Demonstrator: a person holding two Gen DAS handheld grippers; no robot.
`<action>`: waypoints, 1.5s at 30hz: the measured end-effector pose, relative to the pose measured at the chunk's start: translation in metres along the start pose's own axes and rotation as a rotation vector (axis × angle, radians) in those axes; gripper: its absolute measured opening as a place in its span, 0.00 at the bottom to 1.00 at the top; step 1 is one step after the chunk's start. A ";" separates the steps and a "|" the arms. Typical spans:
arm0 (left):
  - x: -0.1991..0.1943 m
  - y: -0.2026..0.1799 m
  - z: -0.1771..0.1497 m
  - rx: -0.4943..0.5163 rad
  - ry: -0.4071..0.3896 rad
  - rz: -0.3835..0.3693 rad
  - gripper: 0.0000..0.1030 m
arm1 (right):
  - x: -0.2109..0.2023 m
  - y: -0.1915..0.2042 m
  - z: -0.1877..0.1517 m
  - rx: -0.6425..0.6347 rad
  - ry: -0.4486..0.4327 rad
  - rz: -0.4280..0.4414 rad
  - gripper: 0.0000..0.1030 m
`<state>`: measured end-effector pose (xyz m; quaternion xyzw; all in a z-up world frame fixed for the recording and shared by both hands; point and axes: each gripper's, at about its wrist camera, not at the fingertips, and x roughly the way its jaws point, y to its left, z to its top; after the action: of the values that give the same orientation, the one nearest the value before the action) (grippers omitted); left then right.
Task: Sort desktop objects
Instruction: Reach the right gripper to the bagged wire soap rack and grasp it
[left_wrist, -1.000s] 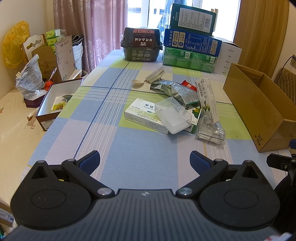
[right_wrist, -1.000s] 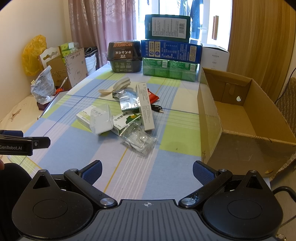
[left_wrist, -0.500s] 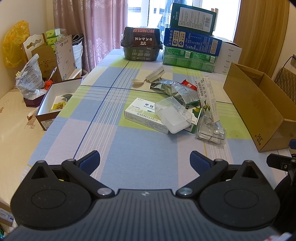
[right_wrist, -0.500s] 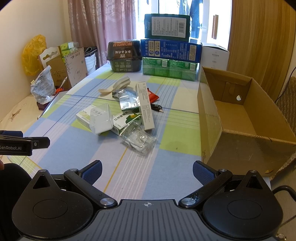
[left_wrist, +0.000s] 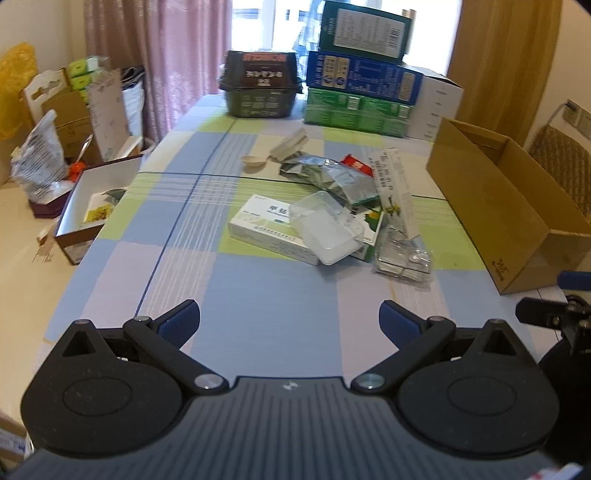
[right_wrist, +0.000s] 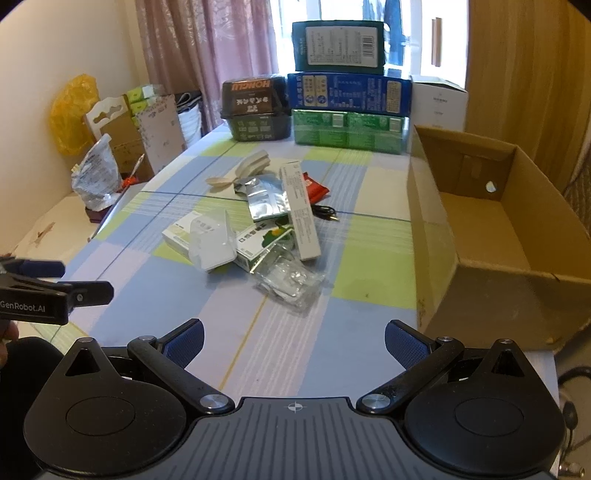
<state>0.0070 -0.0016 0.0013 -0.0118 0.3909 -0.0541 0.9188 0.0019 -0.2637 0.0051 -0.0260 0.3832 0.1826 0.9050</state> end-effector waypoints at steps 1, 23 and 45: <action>0.001 0.000 0.002 0.016 0.003 -0.009 0.99 | 0.003 0.001 0.002 -0.013 0.002 0.004 0.98; 0.083 0.006 0.045 0.276 0.054 -0.063 0.99 | 0.095 -0.004 0.007 0.107 -0.026 -0.029 0.98; 0.141 0.025 0.064 0.223 0.063 -0.139 0.99 | 0.166 -0.008 0.009 0.129 0.045 -0.123 0.64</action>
<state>0.1524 0.0071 -0.0564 0.0649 0.4095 -0.1610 0.8956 0.1164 -0.2177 -0.1061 0.0047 0.4120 0.1010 0.9056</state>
